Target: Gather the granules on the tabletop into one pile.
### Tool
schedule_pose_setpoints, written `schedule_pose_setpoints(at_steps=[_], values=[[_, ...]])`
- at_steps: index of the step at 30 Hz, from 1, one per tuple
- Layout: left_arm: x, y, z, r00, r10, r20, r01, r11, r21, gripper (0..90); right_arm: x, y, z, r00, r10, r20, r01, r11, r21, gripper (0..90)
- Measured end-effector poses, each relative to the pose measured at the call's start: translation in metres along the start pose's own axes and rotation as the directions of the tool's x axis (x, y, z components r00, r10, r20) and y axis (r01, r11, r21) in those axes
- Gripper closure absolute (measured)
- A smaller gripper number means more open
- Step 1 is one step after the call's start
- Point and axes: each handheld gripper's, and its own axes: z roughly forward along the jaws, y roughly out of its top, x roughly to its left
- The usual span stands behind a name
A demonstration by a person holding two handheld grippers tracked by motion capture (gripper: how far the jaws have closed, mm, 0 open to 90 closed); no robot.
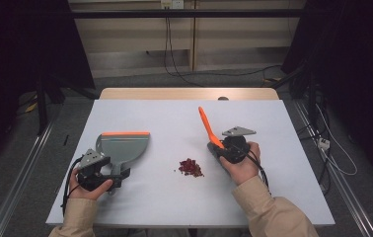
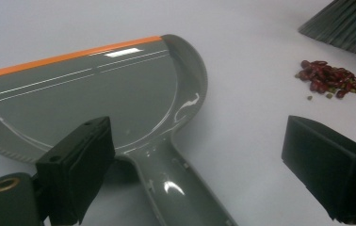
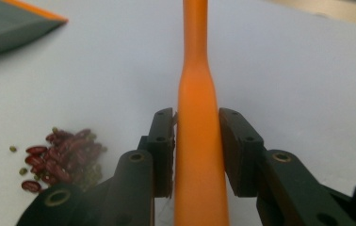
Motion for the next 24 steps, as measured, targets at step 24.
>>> schedule_pose_setpoints(at_steps=[24], values=[[0.0082,-0.0098,-0.0101,0.988,-0.066,-0.139,0.084,0.988,0.129,27.5,-0.0046,-0.0036,-0.0034,1.0,0.002,0.002,-0.002,1.0,-0.014,71.3]])
